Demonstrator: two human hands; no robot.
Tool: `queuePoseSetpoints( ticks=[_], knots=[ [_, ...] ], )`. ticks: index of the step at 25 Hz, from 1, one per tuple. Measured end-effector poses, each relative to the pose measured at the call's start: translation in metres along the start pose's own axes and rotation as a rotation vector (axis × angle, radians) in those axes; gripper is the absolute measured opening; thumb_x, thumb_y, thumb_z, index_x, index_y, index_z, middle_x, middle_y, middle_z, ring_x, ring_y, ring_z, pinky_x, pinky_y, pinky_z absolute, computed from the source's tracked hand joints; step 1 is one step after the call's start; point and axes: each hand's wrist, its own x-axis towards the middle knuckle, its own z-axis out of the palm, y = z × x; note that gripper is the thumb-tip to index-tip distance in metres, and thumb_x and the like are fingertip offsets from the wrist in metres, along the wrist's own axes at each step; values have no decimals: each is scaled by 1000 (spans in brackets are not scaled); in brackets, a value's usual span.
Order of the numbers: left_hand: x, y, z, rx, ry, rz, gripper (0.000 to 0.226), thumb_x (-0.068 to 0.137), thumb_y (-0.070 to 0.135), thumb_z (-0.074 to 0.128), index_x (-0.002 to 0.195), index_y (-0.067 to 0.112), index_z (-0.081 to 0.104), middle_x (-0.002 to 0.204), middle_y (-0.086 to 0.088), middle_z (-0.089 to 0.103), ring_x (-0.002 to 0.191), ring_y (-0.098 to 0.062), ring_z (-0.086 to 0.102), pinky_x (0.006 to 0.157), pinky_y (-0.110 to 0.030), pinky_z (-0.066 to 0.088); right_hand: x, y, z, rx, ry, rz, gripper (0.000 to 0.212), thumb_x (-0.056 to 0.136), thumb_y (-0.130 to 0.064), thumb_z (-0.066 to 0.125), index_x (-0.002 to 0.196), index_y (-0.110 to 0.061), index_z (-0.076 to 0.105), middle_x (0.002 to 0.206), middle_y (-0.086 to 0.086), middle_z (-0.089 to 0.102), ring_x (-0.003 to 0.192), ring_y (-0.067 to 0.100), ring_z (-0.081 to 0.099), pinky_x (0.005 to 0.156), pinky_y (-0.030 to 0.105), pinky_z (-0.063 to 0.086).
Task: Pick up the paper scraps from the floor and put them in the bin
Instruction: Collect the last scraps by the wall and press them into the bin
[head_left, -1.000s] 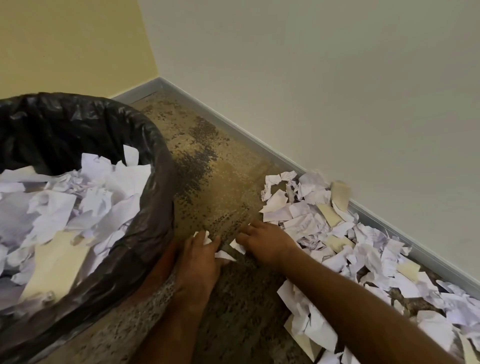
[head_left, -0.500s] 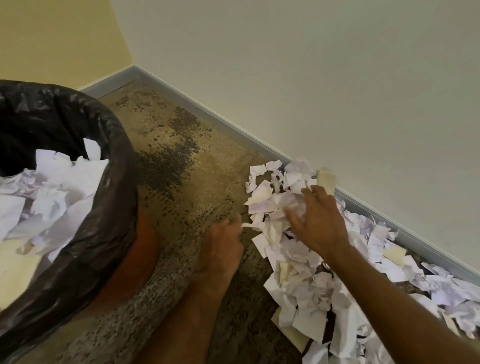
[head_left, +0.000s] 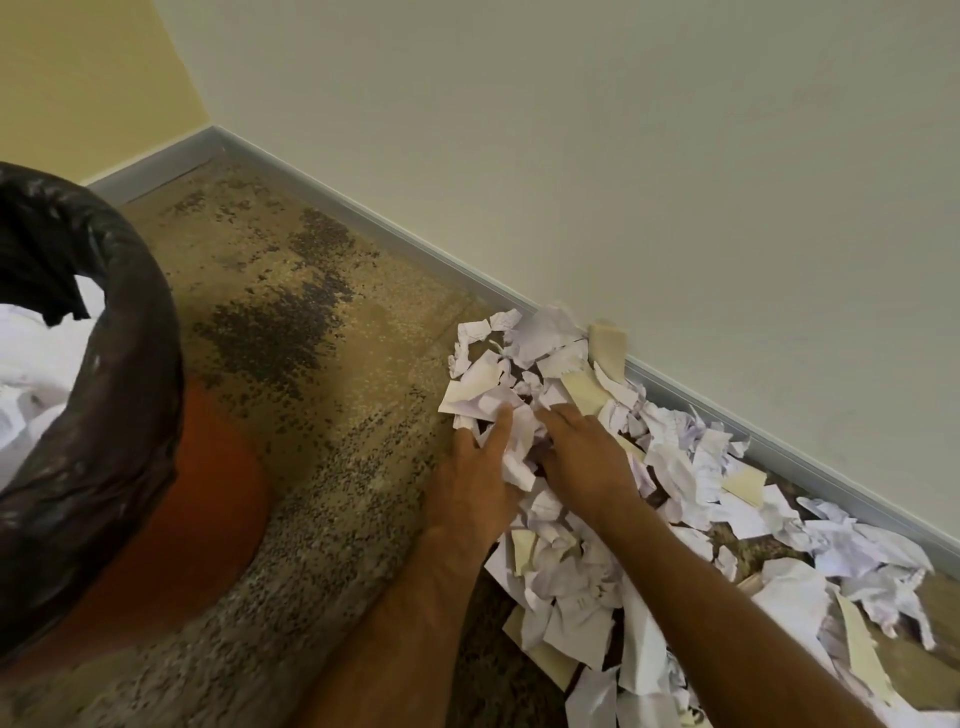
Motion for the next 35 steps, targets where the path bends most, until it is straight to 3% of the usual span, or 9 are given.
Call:
queuePoseSetpoints(
  ticks=[5, 7, 12, 17, 21, 24, 28, 32, 35],
  knots=[
    [-11, -11, 16, -171, 220, -93, 20, 87, 15, 66, 99, 28, 76, 85, 3, 68, 71, -12, 62, 60, -28, 54, -4, 3, -3, 80, 30, -70, 14, 93, -24, 60, 99, -18, 71, 101, 0, 66, 92, 23, 59, 69, 29, 41],
    [-20, -12, 15, -280, 249, -108, 13, 88, 17, 67, 85, 20, 79, 72, 5, 69, 60, -8, 60, 51, -24, 47, -5, 3, -12, 177, 54, -18, 11, 92, -22, 64, 97, -20, 72, 102, -2, 67, 92, 18, 61, 76, 28, 44],
    [-36, -9, -21, -603, 266, -174, 26, 83, 9, 75, 106, 19, 76, 102, 0, 74, 82, -12, 70, 71, -29, 61, -6, -4, -63, 508, 235, 97, 5, 83, -17, 76, 87, -18, 74, 93, -10, 68, 80, -3, 60, 67, 7, 45],
    [-61, 25, -117, -807, 395, 4, 28, 80, 2, 76, 103, 18, 77, 92, 10, 68, 82, -12, 69, 71, -37, 62, 1, -49, -155, 775, 333, 20, 14, 79, -14, 79, 80, -27, 75, 90, -7, 72, 86, 14, 68, 56, 25, 59],
    [-104, 52, -220, -847, 571, 155, 25, 81, 15, 77, 103, 25, 77, 88, 12, 68, 75, -8, 67, 65, -33, 61, 7, -132, -238, 879, 321, -209, 11, 78, -21, 80, 85, -28, 76, 88, -5, 74, 86, 21, 70, 72, 43, 59],
    [-141, 26, -290, -798, 743, 187, 26, 80, 14, 79, 98, 32, 77, 83, 11, 68, 73, -9, 65, 63, -33, 59, 10, -213, -279, 1015, 202, -411, 12, 77, -12, 80, 87, -15, 76, 80, 1, 74, 71, 18, 71, 62, 35, 59],
    [-187, -59, -350, -676, 897, -63, 17, 80, 15, 79, 81, 32, 79, 75, 15, 73, 65, -10, 70, 62, -33, 59, 17, -315, -278, 959, 86, -593, 12, 74, -18, 84, 84, -18, 77, 82, 0, 73, 66, 6, 68, 59, 25, 56],
    [-203, -141, -367, -223, 618, -538, 15, 79, 24, 79, 93, 22, 78, 66, 9, 70, 62, -16, 67, 60, -30, 53, 19, -371, -233, 432, -71, -787, 18, 82, -31, 77, 98, -24, 74, 111, -5, 70, 90, 2, 63, 82, 26, 51],
    [-200, -164, -364, -24, 285, -650, 61, 74, 24, 82, 131, 24, 59, 113, -4, 67, 99, -24, 64, 81, -31, 50, 17, -379, -210, 63, -281, -902, 22, 88, -35, 69, 109, -28, 70, 126, -7, 63, 107, 12, 61, 93, 35, 48]
  ],
)
